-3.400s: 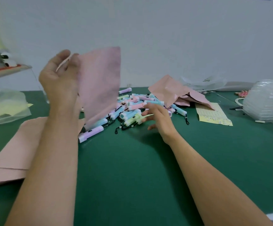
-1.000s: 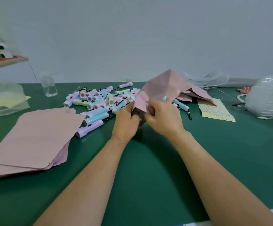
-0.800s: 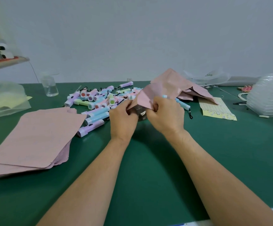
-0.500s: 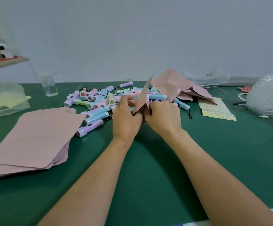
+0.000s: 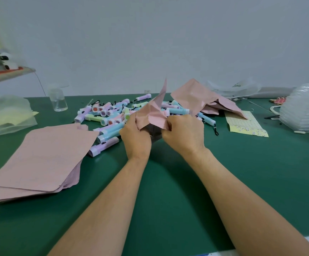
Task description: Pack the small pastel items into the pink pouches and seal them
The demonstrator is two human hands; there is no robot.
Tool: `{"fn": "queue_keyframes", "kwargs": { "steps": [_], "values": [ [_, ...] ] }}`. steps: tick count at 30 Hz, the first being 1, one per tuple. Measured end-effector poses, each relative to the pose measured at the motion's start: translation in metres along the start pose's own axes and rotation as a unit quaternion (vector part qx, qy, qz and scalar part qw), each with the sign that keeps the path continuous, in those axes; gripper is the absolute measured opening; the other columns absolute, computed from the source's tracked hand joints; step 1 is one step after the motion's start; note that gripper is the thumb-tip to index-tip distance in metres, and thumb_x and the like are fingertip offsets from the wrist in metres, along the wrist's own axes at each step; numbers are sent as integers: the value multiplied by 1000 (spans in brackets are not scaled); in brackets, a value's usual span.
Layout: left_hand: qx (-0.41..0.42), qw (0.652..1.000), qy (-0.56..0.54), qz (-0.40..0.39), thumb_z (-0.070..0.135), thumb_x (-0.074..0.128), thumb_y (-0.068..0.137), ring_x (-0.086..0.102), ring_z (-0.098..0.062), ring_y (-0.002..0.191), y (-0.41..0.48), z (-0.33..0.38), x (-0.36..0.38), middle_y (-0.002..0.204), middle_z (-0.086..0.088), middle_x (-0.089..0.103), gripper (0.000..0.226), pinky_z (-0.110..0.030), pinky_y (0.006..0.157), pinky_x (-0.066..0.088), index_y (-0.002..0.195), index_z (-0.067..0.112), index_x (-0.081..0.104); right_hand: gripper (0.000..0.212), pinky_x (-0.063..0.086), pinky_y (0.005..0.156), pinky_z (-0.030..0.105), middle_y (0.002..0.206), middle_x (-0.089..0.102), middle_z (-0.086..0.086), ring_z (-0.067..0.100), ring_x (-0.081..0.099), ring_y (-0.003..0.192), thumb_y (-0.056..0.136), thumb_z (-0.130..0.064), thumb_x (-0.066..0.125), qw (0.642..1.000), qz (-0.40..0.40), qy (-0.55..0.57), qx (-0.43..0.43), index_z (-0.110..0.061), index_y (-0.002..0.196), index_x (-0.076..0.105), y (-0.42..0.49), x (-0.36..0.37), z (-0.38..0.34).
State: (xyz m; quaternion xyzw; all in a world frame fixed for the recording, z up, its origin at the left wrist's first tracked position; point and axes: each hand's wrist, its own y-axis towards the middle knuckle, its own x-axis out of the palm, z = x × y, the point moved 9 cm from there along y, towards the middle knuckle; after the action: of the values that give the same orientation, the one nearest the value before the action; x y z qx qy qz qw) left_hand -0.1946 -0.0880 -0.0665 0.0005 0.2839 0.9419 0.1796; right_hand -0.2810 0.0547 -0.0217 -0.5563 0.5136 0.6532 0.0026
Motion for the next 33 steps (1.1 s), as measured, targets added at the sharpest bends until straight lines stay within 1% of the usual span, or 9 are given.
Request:
{"fn": "queue_keyframes", "kwargs": {
  "steps": [2,4,6,10,14,18,24,29,33],
  "values": [
    [19,999,-12,-33,-4,54,88,52,-1,61,-3,7,6,67,16,58,26,-17,52,43,80,21,57,17,33,53,31,77,61,-5,27,51,62,84,-36,62,1000,19,15,19,-19,85,60,-1,-3,1],
    [37,998,-6,-59,6,62,93,52,-10,55,-5,11,13,61,12,59,30,-33,50,50,71,27,58,40,33,53,31,96,62,-6,24,47,65,84,-47,66,997,44,43,35,-16,107,58,-2,-5,6],
    [57,997,10,-58,16,64,95,40,-11,50,-6,15,15,54,12,54,41,-30,46,40,60,33,52,44,31,52,31,103,66,-4,26,53,66,84,-46,67,997,64,41,19,-15,114,58,-2,-8,4],
    [98,987,92,-87,11,64,94,43,-15,49,-9,19,20,54,6,56,29,-36,47,47,69,25,66,29,29,59,32,96,71,-4,27,65,76,86,-39,60,999,44,-6,2,-19,107,63,-4,-2,-1],
    [108,983,104,-105,20,57,93,56,-28,54,-11,24,22,58,2,61,22,-43,54,55,81,25,75,18,33,58,31,79,68,-11,22,59,71,80,-44,61,982,56,133,121,-29,89,60,-5,-1,13],
    [98,986,135,-4,8,68,91,62,-25,62,-4,26,1,72,-1,74,29,-39,57,57,109,25,83,22,41,60,33,76,66,-8,24,61,72,83,-49,60,971,77,147,169,-28,84,55,-2,-8,39],
    [123,972,196,-30,28,63,84,61,-24,60,-15,35,13,67,5,69,21,-34,53,52,99,32,78,14,25,53,30,75,64,-5,27,51,66,80,-36,66,987,59,84,120,-27,89,60,-2,-5,26],
    [90,978,185,22,28,73,92,71,-24,99,-7,29,-3,120,8,75,38,-34,71,53,130,29,72,10,23,53,29,69,56,-5,28,54,66,86,-32,65,983,90,75,141,-23,86,61,0,-13,42],
    [140,972,187,-35,4,69,81,64,-23,88,-16,40,15,135,4,53,58,-33,62,46,136,21,63,14,16,51,26,59,43,-10,27,45,58,85,-32,66,983,103,61,137,-22,84,56,-1,-13,41]
  ]
}}
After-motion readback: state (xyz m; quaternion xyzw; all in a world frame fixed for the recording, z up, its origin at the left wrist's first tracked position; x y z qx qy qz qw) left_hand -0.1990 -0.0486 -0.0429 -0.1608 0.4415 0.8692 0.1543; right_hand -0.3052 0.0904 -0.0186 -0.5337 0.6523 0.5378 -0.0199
